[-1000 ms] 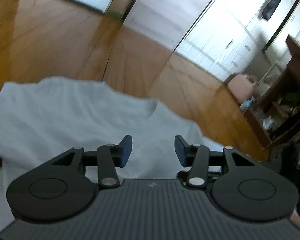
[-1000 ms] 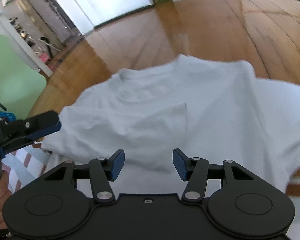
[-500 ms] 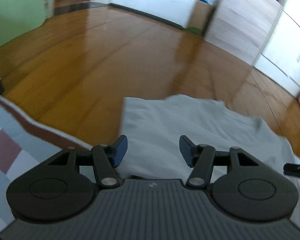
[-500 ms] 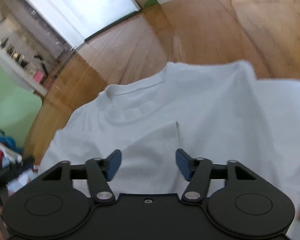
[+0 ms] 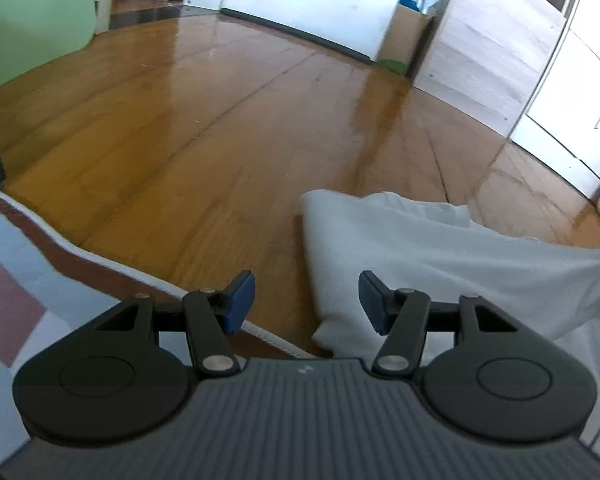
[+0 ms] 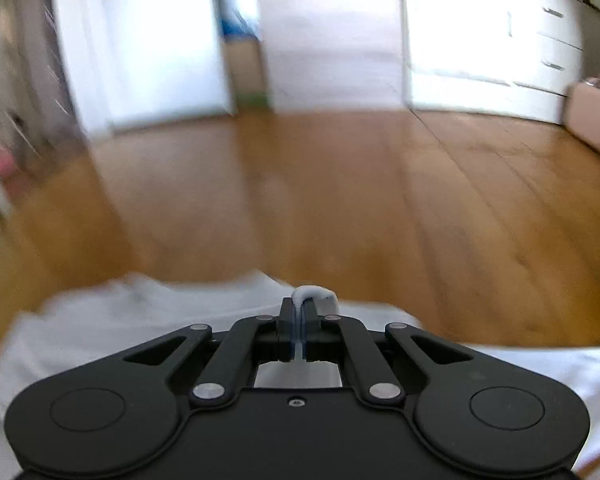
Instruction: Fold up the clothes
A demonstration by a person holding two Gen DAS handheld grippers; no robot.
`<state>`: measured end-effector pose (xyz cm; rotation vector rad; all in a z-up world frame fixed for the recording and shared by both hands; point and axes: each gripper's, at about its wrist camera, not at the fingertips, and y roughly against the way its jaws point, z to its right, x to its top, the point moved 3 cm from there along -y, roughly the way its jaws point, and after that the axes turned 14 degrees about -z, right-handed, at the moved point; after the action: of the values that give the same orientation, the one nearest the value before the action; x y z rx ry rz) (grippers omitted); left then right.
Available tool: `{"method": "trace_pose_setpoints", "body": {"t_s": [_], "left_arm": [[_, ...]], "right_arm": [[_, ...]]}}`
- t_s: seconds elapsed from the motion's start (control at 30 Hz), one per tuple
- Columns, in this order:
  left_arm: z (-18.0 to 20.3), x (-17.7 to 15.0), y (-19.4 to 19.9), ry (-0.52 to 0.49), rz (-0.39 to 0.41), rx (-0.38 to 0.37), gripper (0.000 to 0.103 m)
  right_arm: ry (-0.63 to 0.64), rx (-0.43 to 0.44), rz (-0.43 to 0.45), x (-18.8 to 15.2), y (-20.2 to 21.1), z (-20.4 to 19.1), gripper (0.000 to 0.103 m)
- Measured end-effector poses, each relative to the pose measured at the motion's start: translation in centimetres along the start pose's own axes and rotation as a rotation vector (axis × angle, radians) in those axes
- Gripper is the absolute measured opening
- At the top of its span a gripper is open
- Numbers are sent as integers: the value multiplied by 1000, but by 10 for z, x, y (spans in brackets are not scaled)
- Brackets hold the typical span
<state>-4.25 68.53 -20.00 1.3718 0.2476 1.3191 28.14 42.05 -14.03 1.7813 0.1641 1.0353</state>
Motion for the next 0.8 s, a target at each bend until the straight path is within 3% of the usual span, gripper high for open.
{"method": "trace_pose_setpoints", "body": {"t_s": [0.03,0.13,0.23,0.33,0.43,0.47,0.57,0.63,0.73,0.8], "left_arm": [[0,0,-4,4,-8,-2,62],[-1,4,-17,41,-40,-7,62],[3,6,-21,25,-84,-59,62],[13,2,-14,-81,-119,-66,62],[16,-3,-4,-148,-171,-133,65],[15,-5,-1,-160,-178,-150,67],[18,-6,2,-198,-179,-173,70],[20,-8,-2,-212,-185,-171,70],[27,-15,-7,-241,-191,-168,70],[31,-17,-10,-254,-188,-152,70]], "right_arm": [[-14,-38,-62,-1,-8,7,6],[-108,-26,-229,-5,-40,20,7],[-57,-50,-205,-1,-46,18,10],[24,-138,-138,1,-43,15,10],[77,-230,-81,2,-40,17,12],[73,-261,-71,1,-38,21,18],[-1,-226,-30,-5,-21,45,28],[-64,-133,-14,-12,-7,62,29],[-62,-35,-40,-23,2,79,29],[-25,-22,-57,-31,4,84,30]]}}
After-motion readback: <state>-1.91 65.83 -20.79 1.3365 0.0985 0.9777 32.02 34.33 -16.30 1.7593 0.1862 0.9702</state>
